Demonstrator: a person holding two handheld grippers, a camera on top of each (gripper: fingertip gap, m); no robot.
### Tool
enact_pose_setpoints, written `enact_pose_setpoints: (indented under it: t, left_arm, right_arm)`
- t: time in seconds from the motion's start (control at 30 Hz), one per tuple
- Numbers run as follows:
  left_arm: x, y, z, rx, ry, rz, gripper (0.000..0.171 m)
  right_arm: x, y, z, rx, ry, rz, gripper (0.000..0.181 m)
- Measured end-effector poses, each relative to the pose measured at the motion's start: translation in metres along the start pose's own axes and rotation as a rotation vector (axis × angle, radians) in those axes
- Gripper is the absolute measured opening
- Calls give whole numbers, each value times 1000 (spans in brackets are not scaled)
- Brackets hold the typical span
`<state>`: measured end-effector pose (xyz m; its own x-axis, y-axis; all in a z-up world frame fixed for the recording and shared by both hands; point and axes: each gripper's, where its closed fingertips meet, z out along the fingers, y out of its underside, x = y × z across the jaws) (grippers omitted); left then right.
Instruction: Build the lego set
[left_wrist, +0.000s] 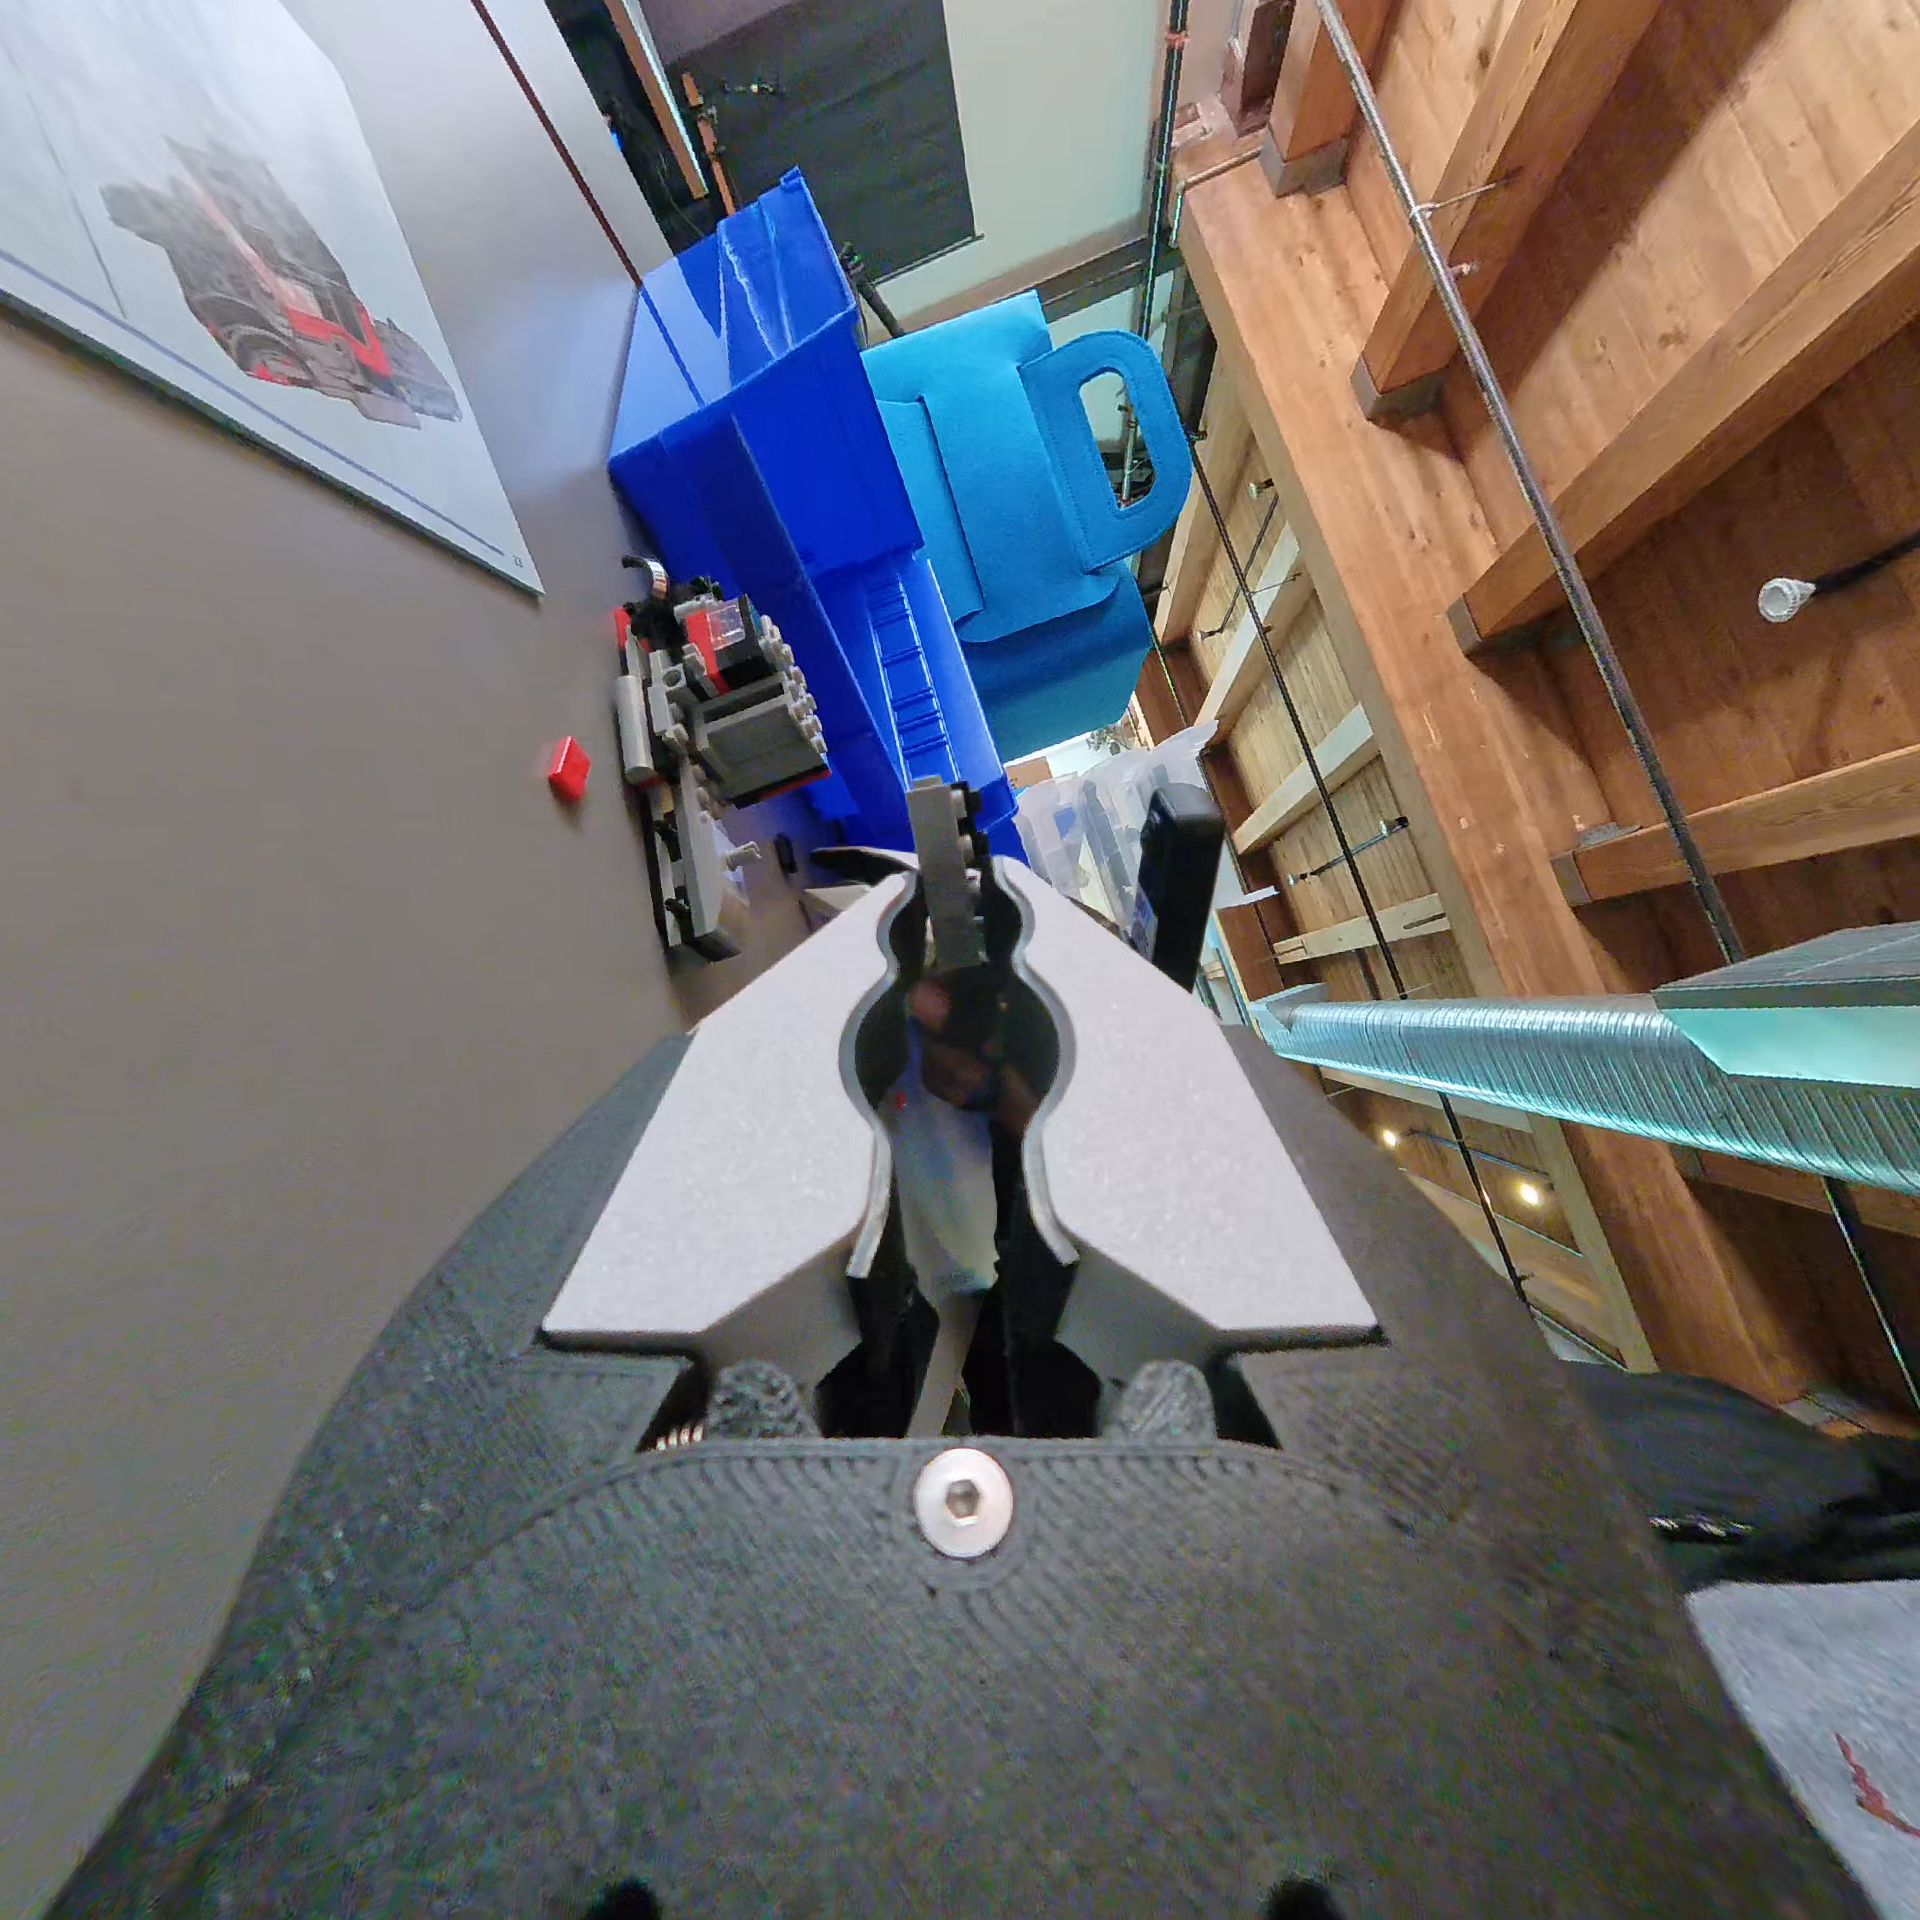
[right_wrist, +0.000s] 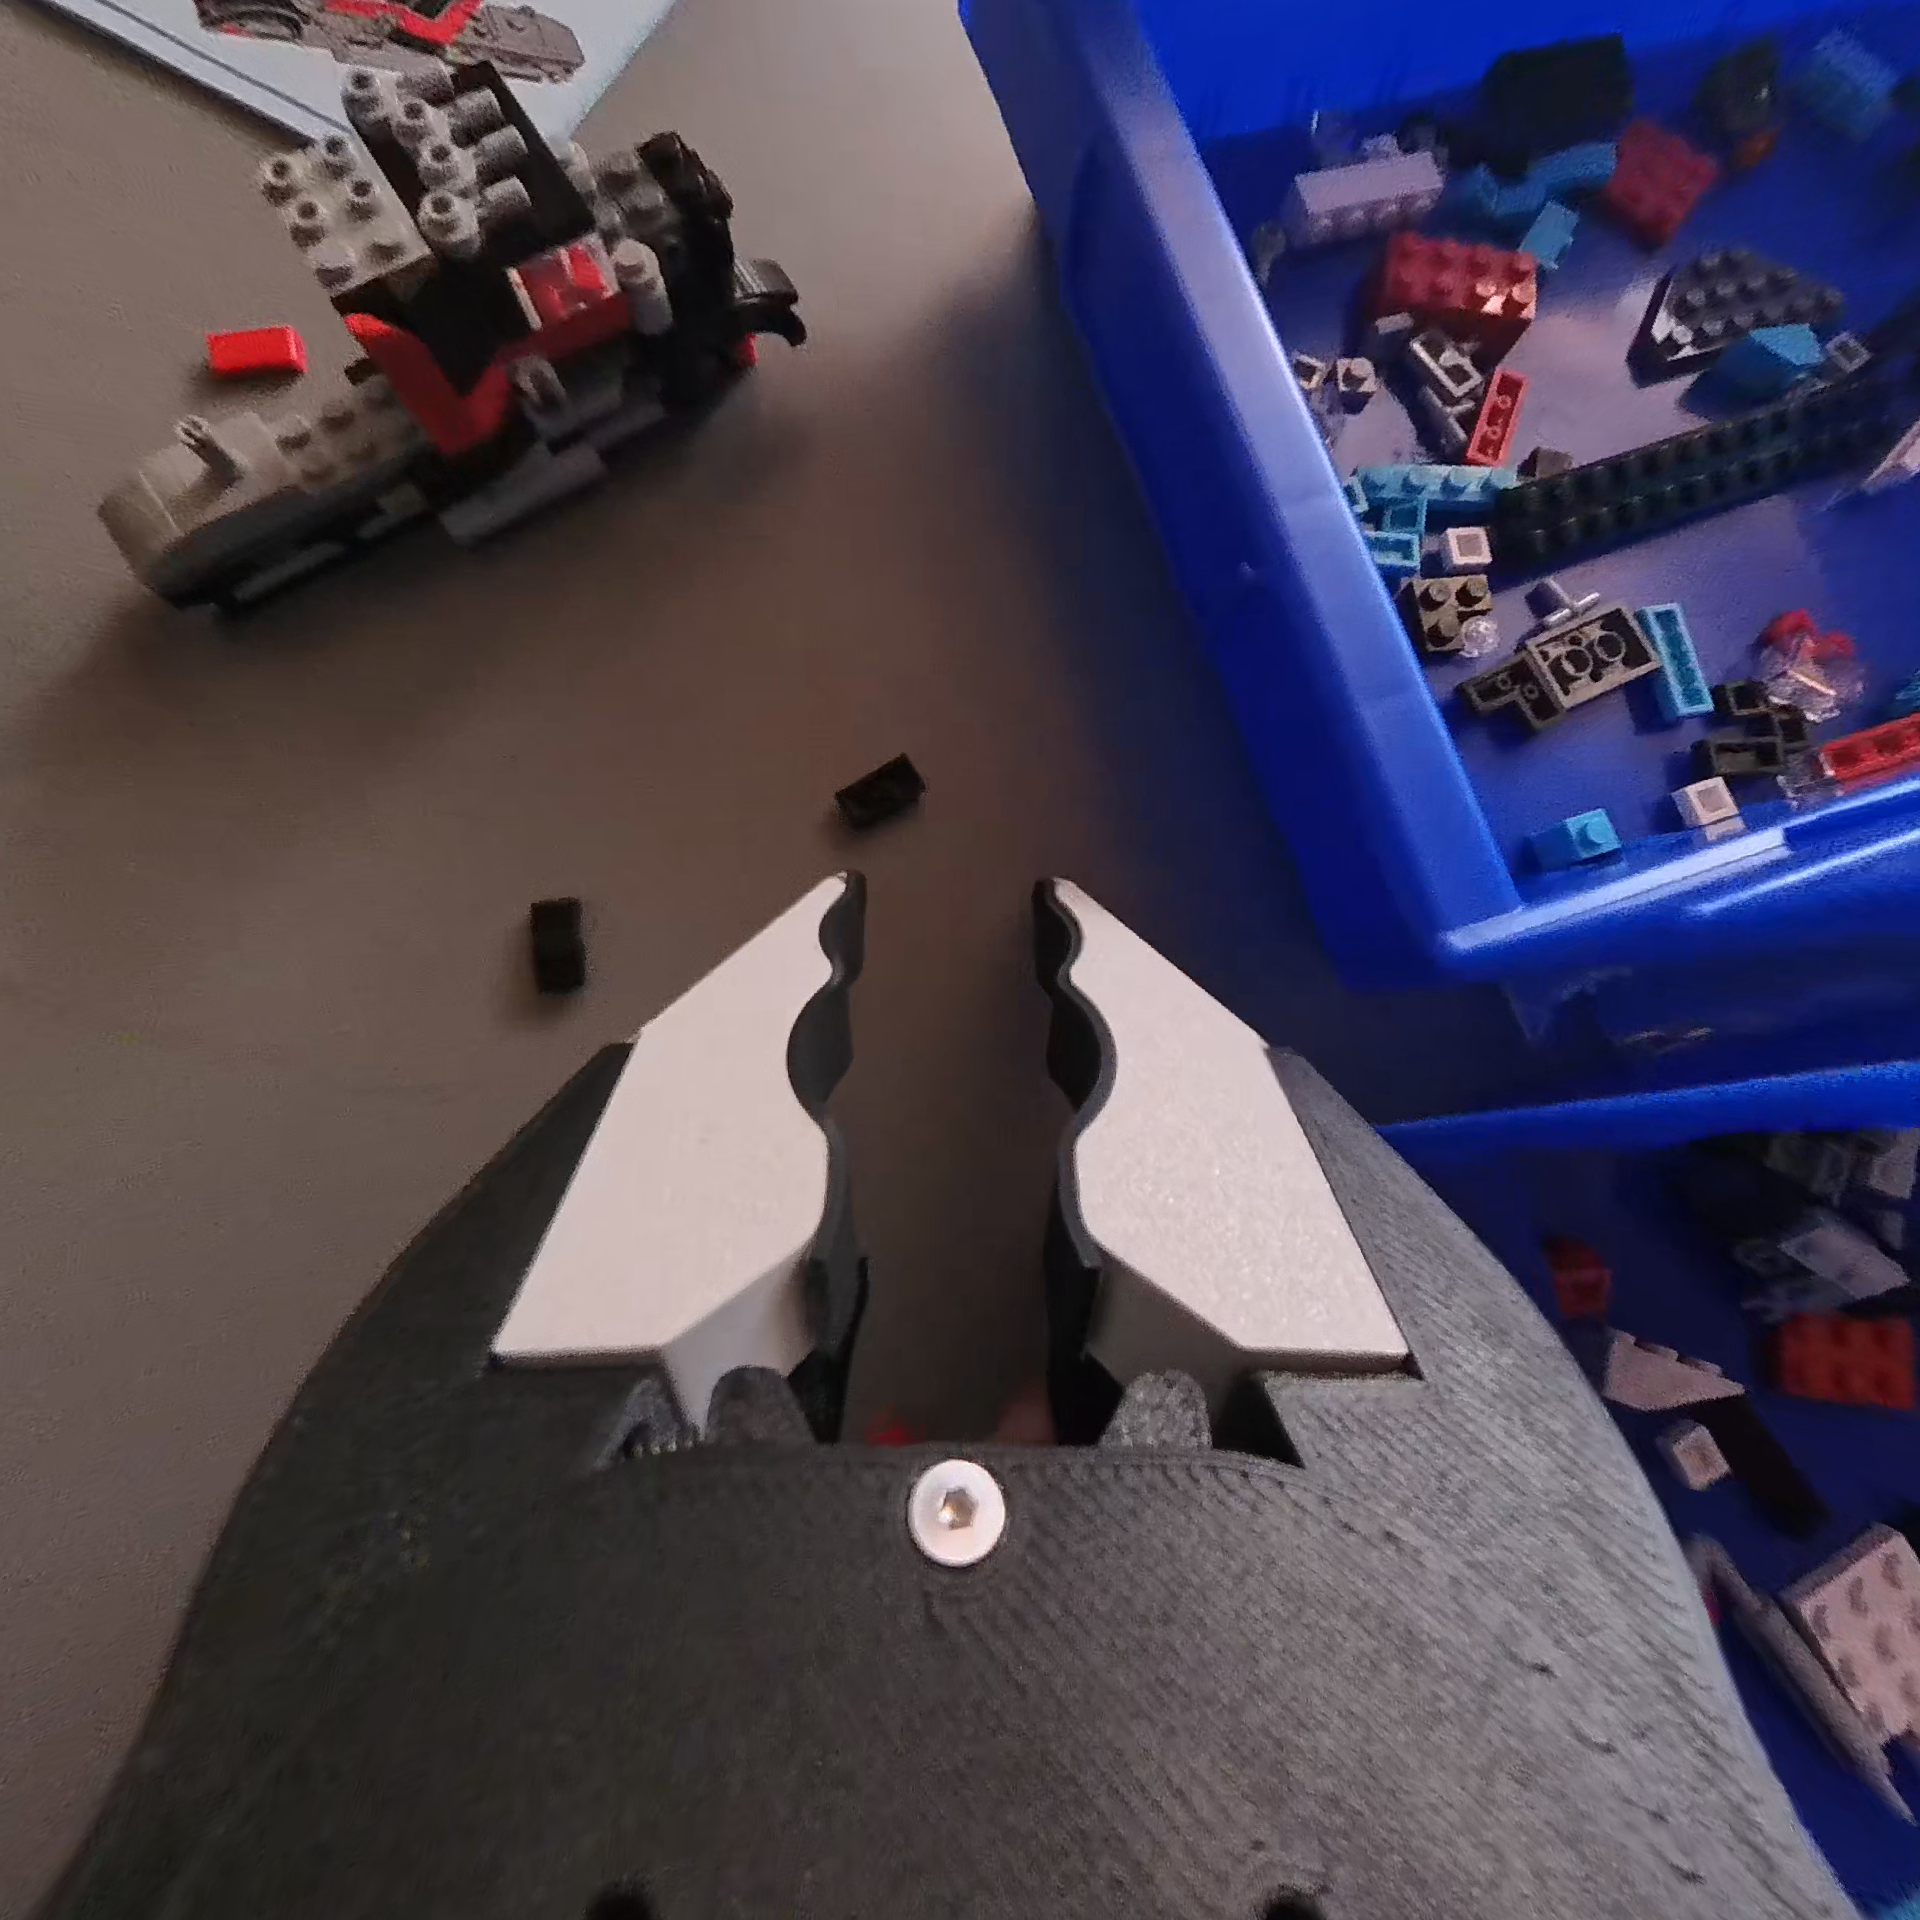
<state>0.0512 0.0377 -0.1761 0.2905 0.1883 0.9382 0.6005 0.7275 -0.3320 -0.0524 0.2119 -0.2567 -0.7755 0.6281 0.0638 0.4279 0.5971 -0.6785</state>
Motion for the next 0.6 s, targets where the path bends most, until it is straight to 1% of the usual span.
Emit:
enact_pose_setpoints:
  t: [0.13, 0.3, 0.4, 0.47, 0.6]
  left_arm:
    - [-1, 0, -1, 3, -1, -9, 11]
    - [0, 1, 1, 0, 0, -5, 11]
    - [-1, 1, 0, 2, -2, -8, 11]
    - [-1, 1, 1, 2, -1, -9, 11]
    - [-1, 1, 3, -3, 0, -4, 11]
  right_arm:
    - [-12, -7, 7, 21, -63, -7, 33]
    - [-16, -13, 11, 28, -82, -26, 32]
    - [-15, -13, 11, 30, -82, -31, 28]
    - [-16, -16, 13, 34, -84, -47, 19]
    - [-22, -23, 19, 45, -106, -87, 18]
